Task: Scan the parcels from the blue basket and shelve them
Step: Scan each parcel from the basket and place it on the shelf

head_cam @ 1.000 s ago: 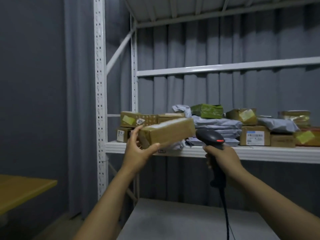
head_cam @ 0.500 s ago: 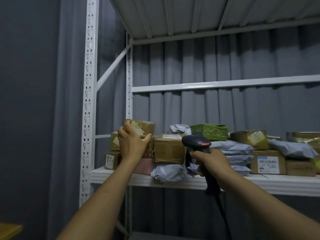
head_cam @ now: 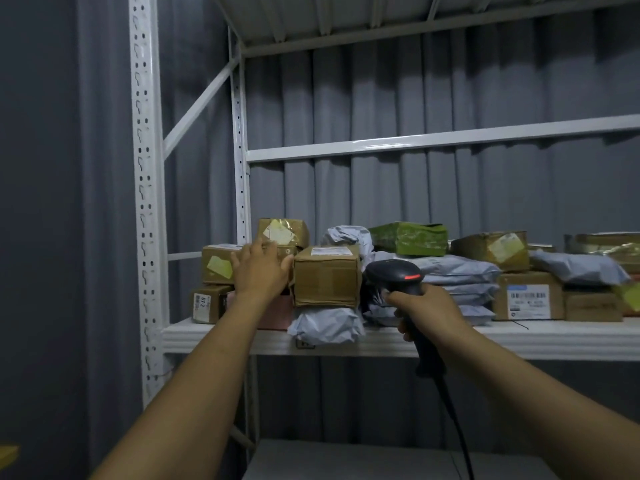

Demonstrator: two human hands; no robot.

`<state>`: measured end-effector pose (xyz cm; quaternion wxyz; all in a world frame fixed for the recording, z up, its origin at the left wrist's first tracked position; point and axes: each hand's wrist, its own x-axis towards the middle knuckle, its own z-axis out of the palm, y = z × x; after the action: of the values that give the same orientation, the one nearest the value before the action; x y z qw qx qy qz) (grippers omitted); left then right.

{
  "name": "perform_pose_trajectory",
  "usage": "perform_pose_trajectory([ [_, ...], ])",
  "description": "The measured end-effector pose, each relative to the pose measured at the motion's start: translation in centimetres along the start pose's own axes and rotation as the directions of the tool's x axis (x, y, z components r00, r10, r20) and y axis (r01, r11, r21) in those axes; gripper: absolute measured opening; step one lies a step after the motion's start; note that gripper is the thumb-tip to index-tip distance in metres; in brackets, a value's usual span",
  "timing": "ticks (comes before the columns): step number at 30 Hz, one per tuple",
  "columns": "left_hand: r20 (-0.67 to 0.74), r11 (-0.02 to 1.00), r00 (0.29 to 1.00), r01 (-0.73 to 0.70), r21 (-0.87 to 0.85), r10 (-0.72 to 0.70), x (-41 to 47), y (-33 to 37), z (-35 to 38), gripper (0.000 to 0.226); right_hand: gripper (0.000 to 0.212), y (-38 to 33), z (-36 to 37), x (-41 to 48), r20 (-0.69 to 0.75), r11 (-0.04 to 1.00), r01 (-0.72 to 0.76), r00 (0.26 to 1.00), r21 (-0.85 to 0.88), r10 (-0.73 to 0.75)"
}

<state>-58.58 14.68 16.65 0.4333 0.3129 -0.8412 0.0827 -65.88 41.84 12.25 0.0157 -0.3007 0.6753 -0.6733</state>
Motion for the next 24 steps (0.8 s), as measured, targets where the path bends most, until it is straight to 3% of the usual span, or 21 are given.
perform_pose_trajectory([
  [11, -0.069, 0.99, 0.996, -0.071, -0.123, 0.063, -10.7, 2.6, -4.3, 0.047, 0.021, 1.4, -3.8, -6.4, -0.005, 0.985, 0.04, 0.999, -0.167, -0.041],
  [17, 0.15, 0.982, 0.974, -0.15, -0.118, 0.167, -23.4, 5.4, -0.8, 0.049, 0.018, 7.6, -6.1, -13.9, 0.051, 0.968, -0.033, 0.998, -0.25, 0.047],
  [24, 0.446, 0.959, 0.85, -0.236, -0.156, 0.281, -38.4, 8.0, 6.6, 0.055, 0.017, 19.0, -9.0, -21.7, 0.115, 0.893, -0.227, 0.949, -0.387, 0.292],
])
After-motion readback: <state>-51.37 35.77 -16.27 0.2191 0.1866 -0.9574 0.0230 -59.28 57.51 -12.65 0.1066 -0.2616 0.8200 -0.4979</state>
